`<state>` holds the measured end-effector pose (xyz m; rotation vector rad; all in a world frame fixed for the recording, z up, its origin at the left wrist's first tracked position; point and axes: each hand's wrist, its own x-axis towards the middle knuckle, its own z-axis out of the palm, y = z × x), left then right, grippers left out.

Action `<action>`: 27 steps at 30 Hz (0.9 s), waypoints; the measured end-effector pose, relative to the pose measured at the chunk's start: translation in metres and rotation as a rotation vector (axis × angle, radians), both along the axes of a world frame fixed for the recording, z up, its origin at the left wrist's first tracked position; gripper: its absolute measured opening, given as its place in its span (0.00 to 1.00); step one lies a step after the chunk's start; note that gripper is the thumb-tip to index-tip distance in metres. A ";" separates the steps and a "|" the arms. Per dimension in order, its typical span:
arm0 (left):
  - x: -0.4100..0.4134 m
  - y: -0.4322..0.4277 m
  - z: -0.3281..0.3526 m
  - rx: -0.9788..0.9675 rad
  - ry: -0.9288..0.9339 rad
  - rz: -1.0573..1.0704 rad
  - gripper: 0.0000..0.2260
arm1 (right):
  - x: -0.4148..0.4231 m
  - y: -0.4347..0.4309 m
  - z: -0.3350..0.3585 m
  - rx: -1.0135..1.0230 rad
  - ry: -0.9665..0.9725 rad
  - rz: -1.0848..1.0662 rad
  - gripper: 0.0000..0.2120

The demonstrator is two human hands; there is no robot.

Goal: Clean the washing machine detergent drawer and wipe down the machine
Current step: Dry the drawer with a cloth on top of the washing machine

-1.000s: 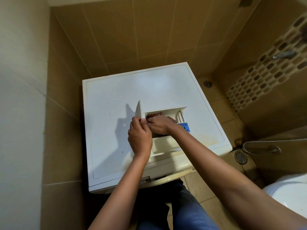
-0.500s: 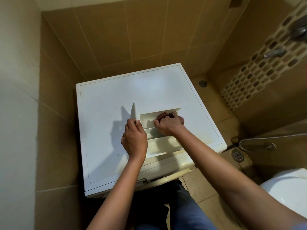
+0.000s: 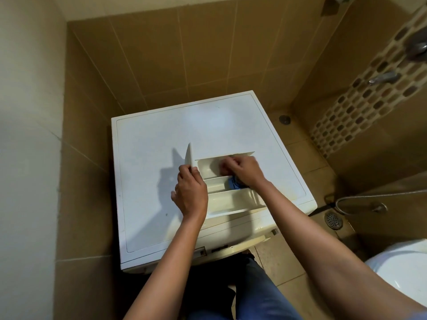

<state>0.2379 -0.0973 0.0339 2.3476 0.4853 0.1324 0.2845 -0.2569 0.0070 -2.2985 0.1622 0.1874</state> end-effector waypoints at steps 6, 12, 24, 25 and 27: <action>-0.004 0.005 0.001 -0.097 0.052 -0.058 0.18 | -0.007 -0.048 0.022 0.620 -0.104 -0.864 0.24; 0.000 0.015 0.000 -0.189 0.077 0.036 0.11 | -0.011 -0.087 0.028 0.651 0.192 -0.875 0.20; 0.001 0.045 -0.003 -0.296 0.041 0.052 0.09 | 0.013 -0.048 0.033 0.441 0.452 -0.301 0.14; 0.001 0.045 -0.003 -0.297 0.040 0.057 0.09 | 0.014 -0.046 0.032 0.367 0.428 -0.275 0.14; 0.000 0.043 -0.003 -0.301 0.042 0.075 0.09 | 0.014 -0.038 0.029 0.215 0.324 -0.228 0.14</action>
